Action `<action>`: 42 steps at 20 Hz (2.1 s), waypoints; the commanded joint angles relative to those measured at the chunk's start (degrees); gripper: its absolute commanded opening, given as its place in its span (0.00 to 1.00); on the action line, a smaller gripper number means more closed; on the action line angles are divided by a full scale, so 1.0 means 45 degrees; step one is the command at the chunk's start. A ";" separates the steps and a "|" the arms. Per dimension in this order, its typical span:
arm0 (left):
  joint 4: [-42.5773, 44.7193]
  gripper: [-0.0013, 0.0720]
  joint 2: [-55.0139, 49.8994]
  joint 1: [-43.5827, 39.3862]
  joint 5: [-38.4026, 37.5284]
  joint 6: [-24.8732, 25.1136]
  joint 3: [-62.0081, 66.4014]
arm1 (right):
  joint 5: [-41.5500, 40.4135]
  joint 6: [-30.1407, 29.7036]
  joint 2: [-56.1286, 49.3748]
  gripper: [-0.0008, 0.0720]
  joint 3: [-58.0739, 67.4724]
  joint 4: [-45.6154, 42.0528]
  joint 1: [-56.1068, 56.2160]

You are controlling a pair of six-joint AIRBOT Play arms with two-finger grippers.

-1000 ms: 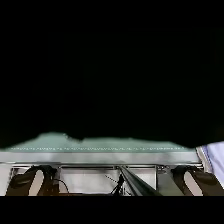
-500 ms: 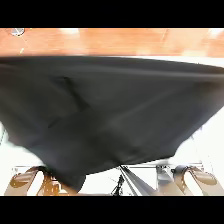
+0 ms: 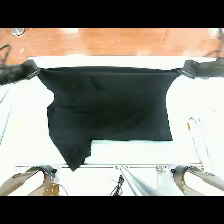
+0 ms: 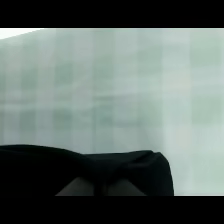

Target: Fold the shirts.

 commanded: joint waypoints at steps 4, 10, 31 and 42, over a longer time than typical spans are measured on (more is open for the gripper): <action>-0.1078 0.05 -0.4571 -0.0670 0.1253 -0.0010 0.2409 | -0.0782 0.0602 -0.5833 0.06 0.4430 0.0588 -0.0010; -0.1078 0.05 -0.5756 -0.0976 0.0447 -0.0481 0.2841 | 0.0393 0.0782 -0.7354 0.06 0.5464 0.0636 -0.0019; 0.2487 0.98 -0.4031 0.1559 -1.0292 0.0194 0.2487 | 0.6586 -0.0151 -0.4124 0.86 0.2987 -0.2152 -0.1613; -0.1239 0.98 0.1700 0.5867 -0.8204 0.2433 -0.8233 | 0.1428 -0.0787 0.3279 0.86 -0.7077 0.1511 -0.1253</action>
